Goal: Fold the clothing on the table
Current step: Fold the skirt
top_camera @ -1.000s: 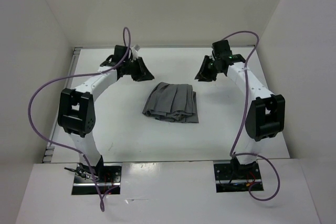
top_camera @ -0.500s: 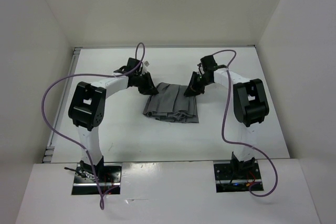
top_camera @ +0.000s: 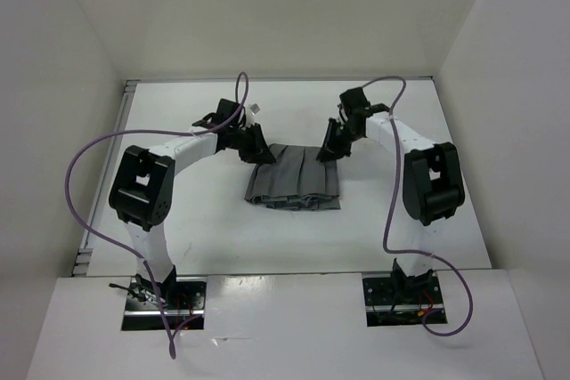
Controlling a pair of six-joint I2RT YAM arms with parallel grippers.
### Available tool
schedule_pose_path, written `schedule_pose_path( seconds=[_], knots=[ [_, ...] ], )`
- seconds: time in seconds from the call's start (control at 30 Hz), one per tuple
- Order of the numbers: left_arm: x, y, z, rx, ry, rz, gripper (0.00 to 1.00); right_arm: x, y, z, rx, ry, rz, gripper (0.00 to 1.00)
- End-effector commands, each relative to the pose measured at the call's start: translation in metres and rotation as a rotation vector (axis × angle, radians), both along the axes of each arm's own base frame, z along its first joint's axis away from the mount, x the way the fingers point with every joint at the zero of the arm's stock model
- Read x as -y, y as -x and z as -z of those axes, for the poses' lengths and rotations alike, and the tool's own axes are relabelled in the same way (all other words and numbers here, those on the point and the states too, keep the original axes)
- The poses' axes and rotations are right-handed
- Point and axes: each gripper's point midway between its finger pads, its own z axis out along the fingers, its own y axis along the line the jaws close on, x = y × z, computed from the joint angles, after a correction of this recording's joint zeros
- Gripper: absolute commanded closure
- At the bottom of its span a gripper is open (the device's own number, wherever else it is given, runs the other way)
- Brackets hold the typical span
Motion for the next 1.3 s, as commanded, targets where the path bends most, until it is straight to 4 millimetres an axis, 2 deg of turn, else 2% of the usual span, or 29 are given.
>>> schedule_pose_path(
  seconds=[0.0,0.07,0.1,0.17,0.2,0.3,0.33,0.37,0.5,0.57,0.67,0.7,0.73,0.87,0.9,0.93,1.03,1.1,1.17,1.2,1.23,1.27],
  knots=[
    [0.007,0.003,-0.019,0.023,0.043,0.019,0.77,-0.028,-0.027,-0.098,0.245,-0.073,-0.062,0.78],
    [0.008,0.004,-0.02,0.021,0.05,0.025,0.77,-0.045,-0.028,-0.105,0.263,-0.103,-0.1,0.8],
    [0.008,0.004,-0.02,0.027,0.047,0.031,0.77,-0.052,-0.028,-0.098,0.238,-0.111,-0.108,0.83],
    [0.007,0.006,-0.019,0.018,0.044,0.031,0.77,-0.071,-0.03,-0.098,0.241,-0.134,-0.14,0.86],
    [0.007,0.006,-0.018,0.025,0.041,0.037,0.77,-0.079,-0.028,-0.088,0.22,-0.14,-0.158,0.86],
    [0.006,0.008,-0.017,0.013,0.037,0.037,0.77,-0.1,-0.032,-0.086,0.22,-0.166,-0.177,0.89],
    [0.007,0.006,-0.02,0.022,0.04,0.037,0.77,-0.104,-0.036,-0.076,0.199,-0.172,-0.174,0.91],
    [0.007,0.006,-0.024,0.031,0.043,0.037,0.77,-0.11,-0.036,-0.075,0.2,-0.173,-0.184,0.91],
    [0.006,0.007,-0.023,0.028,0.037,0.043,0.77,-0.122,-0.036,-0.046,0.151,-0.162,-0.197,0.93],
    [0.006,0.009,-0.026,0.028,0.037,0.043,0.75,-0.125,-0.039,-0.04,0.144,-0.171,-0.202,0.93],
    [0.006,0.009,-0.026,0.028,0.037,0.043,0.75,-0.136,-0.032,-0.025,0.107,-0.179,-0.21,0.95],
    [0.006,0.009,-0.026,0.028,0.037,0.043,0.75,-0.146,-0.023,-0.026,0.101,-0.19,-0.238,0.95],
    [0.006,0.009,-0.023,0.028,0.037,0.043,0.75,-0.146,-0.022,-0.017,0.083,-0.187,-0.23,0.95],
    [0.005,0.01,-0.021,0.028,0.037,0.043,0.75,-0.163,0.002,-0.008,0.052,-0.199,-0.28,0.95],
    [0.005,0.01,-0.021,0.028,0.037,0.043,0.75,-0.163,0.006,-0.006,0.032,-0.203,-0.276,0.95],
    [0.005,0.012,-0.018,0.02,0.034,0.043,0.75,-0.171,0.015,-0.006,0.029,-0.204,-0.3,0.95],
    [0.006,0.012,-0.02,0.026,0.045,0.05,0.75,-0.169,0.029,0.008,-0.017,-0.186,-0.301,0.95],
    [0.006,0.012,-0.02,0.019,0.048,0.044,0.75,-0.168,0.036,0.002,-0.013,-0.179,-0.307,0.95],
    [0.008,0.011,-0.022,0.026,0.057,0.05,0.75,-0.16,0.045,0.005,-0.047,-0.15,-0.307,0.95],
    [0.008,0.011,-0.026,0.034,0.06,0.05,0.75,-0.16,0.044,-0.002,-0.043,-0.152,-0.307,0.95],
    [0.008,0.011,-0.026,0.034,0.06,0.05,0.75,-0.158,0.048,-0.001,-0.053,-0.142,-0.316,0.95],
    [0.009,0.012,-0.034,0.041,0.074,0.059,0.75,-0.156,0.05,-0.016,-0.043,-0.147,-0.317,0.95]
  ],
)
